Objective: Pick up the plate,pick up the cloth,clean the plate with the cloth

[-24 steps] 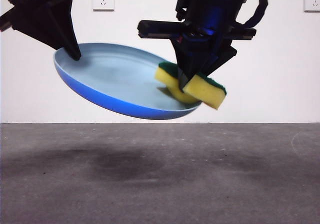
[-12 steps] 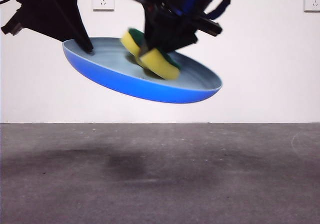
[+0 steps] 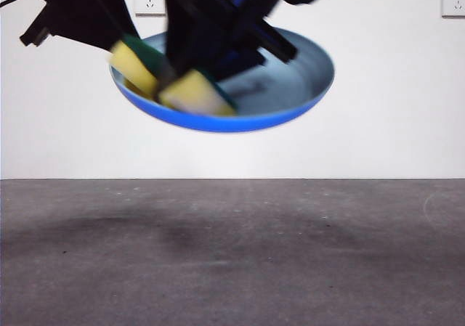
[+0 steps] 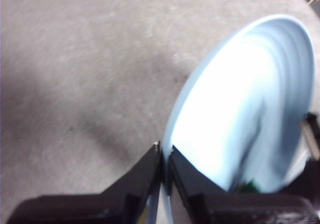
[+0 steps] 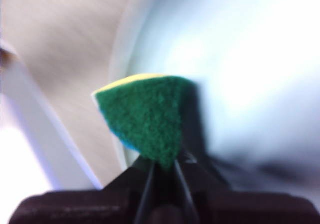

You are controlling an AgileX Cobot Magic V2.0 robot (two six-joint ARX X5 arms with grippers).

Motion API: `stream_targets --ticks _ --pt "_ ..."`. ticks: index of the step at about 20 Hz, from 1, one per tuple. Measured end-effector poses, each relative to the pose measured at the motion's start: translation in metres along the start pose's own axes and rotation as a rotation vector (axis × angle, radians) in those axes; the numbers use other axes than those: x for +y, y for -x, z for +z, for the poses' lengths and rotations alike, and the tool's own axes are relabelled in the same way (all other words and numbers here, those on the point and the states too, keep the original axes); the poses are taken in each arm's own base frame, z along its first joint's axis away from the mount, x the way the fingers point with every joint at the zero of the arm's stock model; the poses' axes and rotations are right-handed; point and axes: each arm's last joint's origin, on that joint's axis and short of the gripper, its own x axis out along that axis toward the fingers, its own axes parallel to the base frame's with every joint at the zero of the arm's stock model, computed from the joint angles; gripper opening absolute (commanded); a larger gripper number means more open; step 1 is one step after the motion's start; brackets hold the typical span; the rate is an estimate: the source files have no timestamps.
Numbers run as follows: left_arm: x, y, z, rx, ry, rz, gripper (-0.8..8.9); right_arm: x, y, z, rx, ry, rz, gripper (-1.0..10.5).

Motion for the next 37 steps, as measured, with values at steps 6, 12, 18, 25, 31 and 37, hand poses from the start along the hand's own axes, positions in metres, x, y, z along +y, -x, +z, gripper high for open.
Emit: stream_targets --ticks 6,12,18,25,31,37 --pt "0.007 0.002 -0.008 0.075 0.027 0.034 -0.09 -0.014 0.002 -0.009 0.063 0.021 -0.330 -0.2" --pt "0.008 0.004 -0.019 0.184 0.054 0.041 -0.09 -0.033 0.003 0.002 -0.037 -0.030 -0.458 -0.2" --pt "0.005 0.004 -0.019 0.199 0.059 -0.035 -0.09 -0.033 0.003 0.019 -0.205 -0.064 -0.311 -0.2" --pt "0.003 0.003 -0.012 0.124 0.011 -0.074 -0.09 -0.014 0.003 0.028 -0.268 -0.073 0.057 -0.2" --pt "0.006 0.001 -0.003 0.019 -0.052 0.163 -0.09 -0.002 -0.002 0.007 -0.064 -0.062 0.070 -0.2" --pt "0.031 -0.028 -0.006 0.116 -0.064 0.358 -0.09 -0.002 0.024 0.009 -0.130 -0.066 0.053 -0.2"
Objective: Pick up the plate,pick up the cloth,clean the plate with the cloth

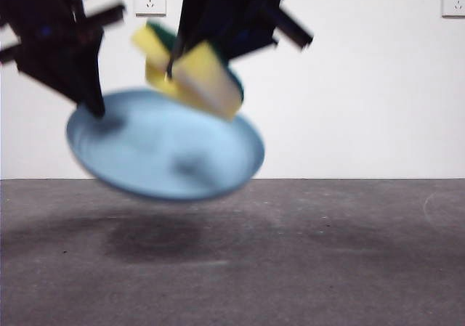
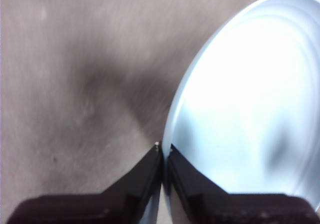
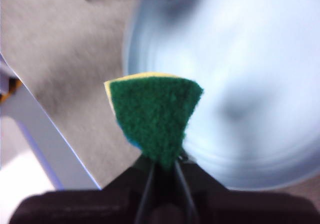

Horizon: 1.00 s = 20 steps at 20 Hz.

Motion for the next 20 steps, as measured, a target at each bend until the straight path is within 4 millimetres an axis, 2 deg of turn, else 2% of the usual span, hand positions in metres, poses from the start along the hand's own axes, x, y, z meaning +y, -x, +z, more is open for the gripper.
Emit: stream_targets --ticks 11,16,17,19,20 --pt "0.026 -0.084 -0.006 0.141 0.046 0.084 -0.09 -0.007 0.062 -0.001 -0.097 -0.003 -0.297 -0.2" --pt "0.036 -0.101 -0.011 0.186 0.074 0.098 0.15 -0.013 0.074 -0.001 -0.116 -0.022 -0.318 -0.2" --pt "0.036 -0.101 -0.010 0.183 0.074 0.099 0.95 -0.015 0.074 -0.001 -0.114 -0.026 -0.325 -0.2" --pt "0.037 -0.101 -0.010 0.179 0.071 0.124 3.60 -0.019 0.074 -0.001 -0.115 -0.035 -0.336 -0.2" --pt "0.038 -0.101 -0.010 0.179 0.072 0.127 4.17 -0.020 0.075 0.000 -0.116 -0.039 -0.341 -0.2"
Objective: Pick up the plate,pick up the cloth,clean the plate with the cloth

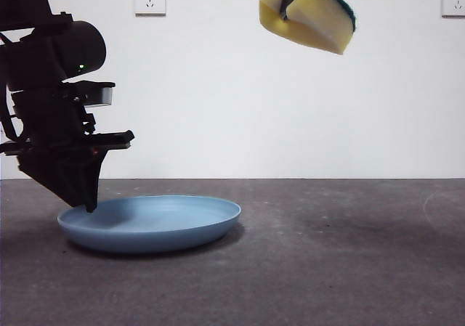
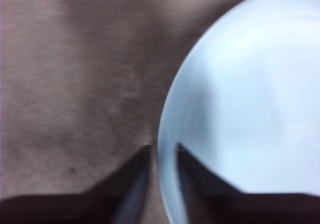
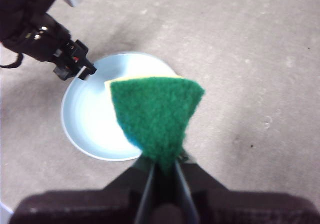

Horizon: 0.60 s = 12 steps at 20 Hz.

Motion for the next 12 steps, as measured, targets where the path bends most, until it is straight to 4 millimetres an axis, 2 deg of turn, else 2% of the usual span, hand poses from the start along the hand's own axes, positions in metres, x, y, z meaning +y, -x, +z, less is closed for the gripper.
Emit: stream_targets --ticks 5,7,9,12 --pt "0.001 0.001 0.000 -0.002 0.003 0.002 4.13 -0.012 -0.003 0.002 -0.002 -0.032 -0.041 -0.2" --pt "0.000 0.012 0.002 -0.032 0.008 0.000 4.13 -0.021 -0.009 0.004 0.003 -0.055 -0.073 -0.2" --pt "-0.001 0.042 0.005 -0.114 0.015 -0.007 4.13 -0.030 -0.023 0.003 0.041 -0.074 -0.115 -0.2" --pt "-0.001 0.099 0.003 -0.268 0.018 -0.018 4.11 -0.040 -0.048 -0.001 0.106 -0.091 -0.165 -0.2"
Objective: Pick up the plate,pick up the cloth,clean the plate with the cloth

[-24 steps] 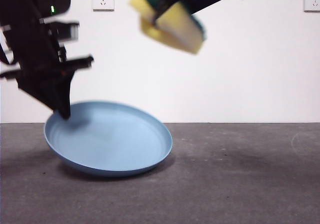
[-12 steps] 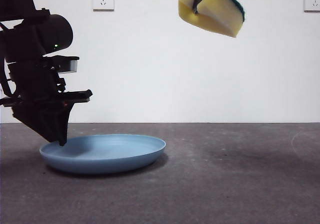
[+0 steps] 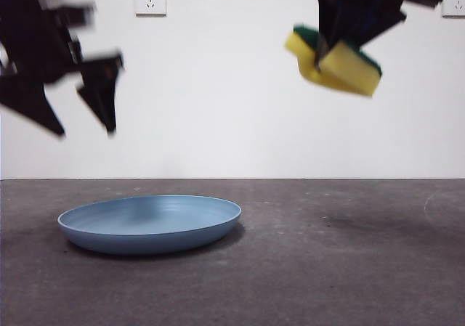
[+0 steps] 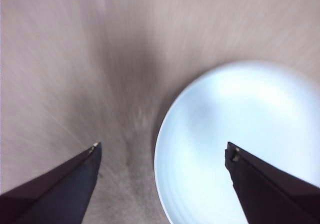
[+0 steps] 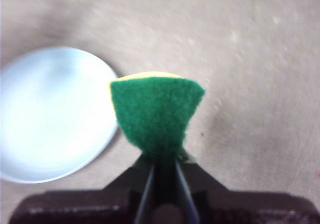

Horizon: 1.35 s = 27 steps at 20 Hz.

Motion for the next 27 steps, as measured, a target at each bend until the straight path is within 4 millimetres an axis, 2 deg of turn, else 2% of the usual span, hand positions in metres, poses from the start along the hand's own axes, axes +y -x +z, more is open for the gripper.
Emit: stream_targets --ticks 4,6,10,13,17,19,21,26,27 --pt "0.001 0.064 -0.003 -0.116 0.012 0.038 4.08 -0.006 -0.042 0.001 0.044 -0.015 0.002 -0.2" --pt "0.000 0.084 -0.010 -0.169 0.017 0.059 4.08 -0.010 -0.065 -0.002 0.081 -0.026 -0.001 -0.2" --pt "-0.003 0.110 -0.044 -0.239 0.036 0.045 4.08 -0.020 -0.105 -0.018 0.213 -0.035 -0.045 -0.2" --pt "-0.003 0.131 -0.068 -0.320 0.060 0.017 4.08 -0.019 -0.127 -0.028 0.270 -0.042 -0.002 -0.2" --pt "-0.001 0.150 -0.090 -0.349 0.070 -0.004 4.08 -0.017 -0.149 -0.040 0.323 -0.037 -0.002 -0.2" --pt "0.000 0.156 -0.097 -0.345 0.076 0.015 4.08 -0.018 -0.152 -0.042 0.326 -0.038 -0.003 -0.1" --pt "0.002 0.160 -0.102 -0.336 0.079 0.021 4.08 -0.018 -0.152 -0.042 0.326 -0.038 -0.002 0.8" --pt "0.002 0.162 -0.106 -0.317 0.079 0.025 4.08 -0.017 -0.152 -0.042 0.328 -0.038 0.000 5.9" --pt "0.002 0.162 -0.107 -0.314 0.079 0.025 4.08 -0.018 -0.152 -0.042 0.330 -0.037 -0.001 6.4"
